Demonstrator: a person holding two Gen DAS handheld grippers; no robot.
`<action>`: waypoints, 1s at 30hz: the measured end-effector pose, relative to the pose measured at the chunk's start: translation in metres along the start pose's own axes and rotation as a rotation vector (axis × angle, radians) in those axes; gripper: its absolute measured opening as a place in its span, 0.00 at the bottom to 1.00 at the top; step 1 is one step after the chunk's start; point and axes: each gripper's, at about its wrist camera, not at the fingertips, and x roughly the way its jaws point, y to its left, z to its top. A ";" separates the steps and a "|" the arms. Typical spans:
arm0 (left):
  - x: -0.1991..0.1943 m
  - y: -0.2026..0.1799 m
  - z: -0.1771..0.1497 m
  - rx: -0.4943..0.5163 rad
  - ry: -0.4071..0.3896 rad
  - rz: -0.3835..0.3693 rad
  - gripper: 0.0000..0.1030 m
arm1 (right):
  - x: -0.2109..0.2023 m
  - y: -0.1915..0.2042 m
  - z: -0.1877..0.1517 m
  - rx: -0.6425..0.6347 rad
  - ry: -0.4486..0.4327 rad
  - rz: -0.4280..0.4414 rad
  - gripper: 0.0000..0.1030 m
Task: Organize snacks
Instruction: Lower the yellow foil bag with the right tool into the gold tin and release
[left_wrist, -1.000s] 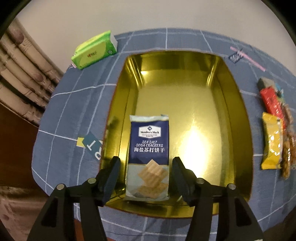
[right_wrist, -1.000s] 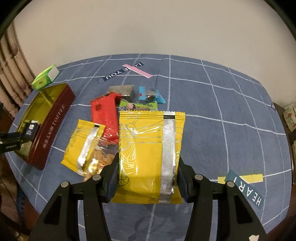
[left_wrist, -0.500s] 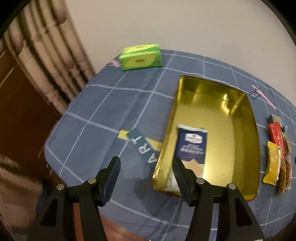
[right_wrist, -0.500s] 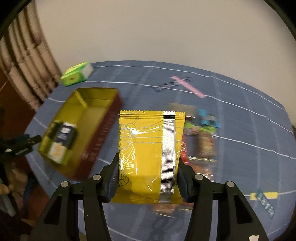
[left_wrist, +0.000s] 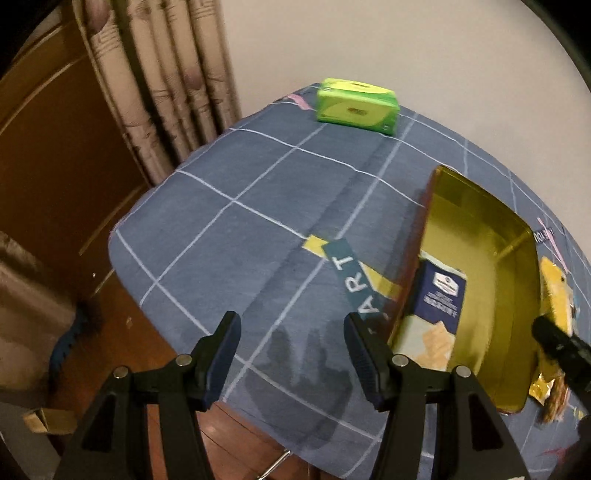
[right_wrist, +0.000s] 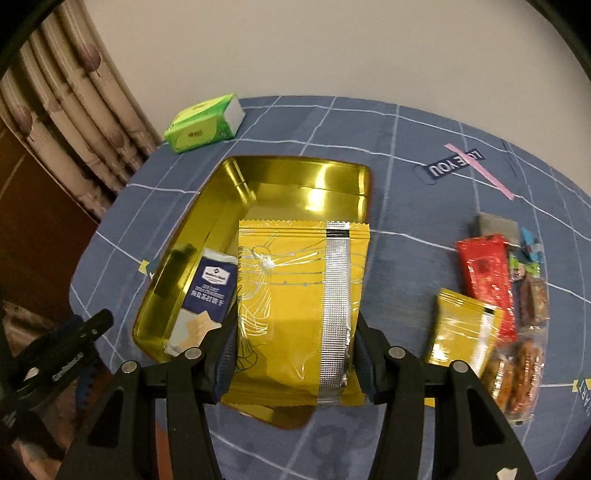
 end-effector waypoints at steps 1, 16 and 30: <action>0.000 0.002 0.000 -0.009 0.002 0.003 0.58 | 0.004 0.005 0.000 -0.004 0.007 -0.008 0.48; 0.003 0.003 0.002 -0.027 0.010 -0.002 0.58 | 0.038 0.027 -0.008 -0.063 0.063 -0.085 0.48; 0.004 -0.002 0.000 -0.016 0.020 -0.015 0.58 | 0.047 0.036 -0.012 -0.102 0.085 -0.080 0.50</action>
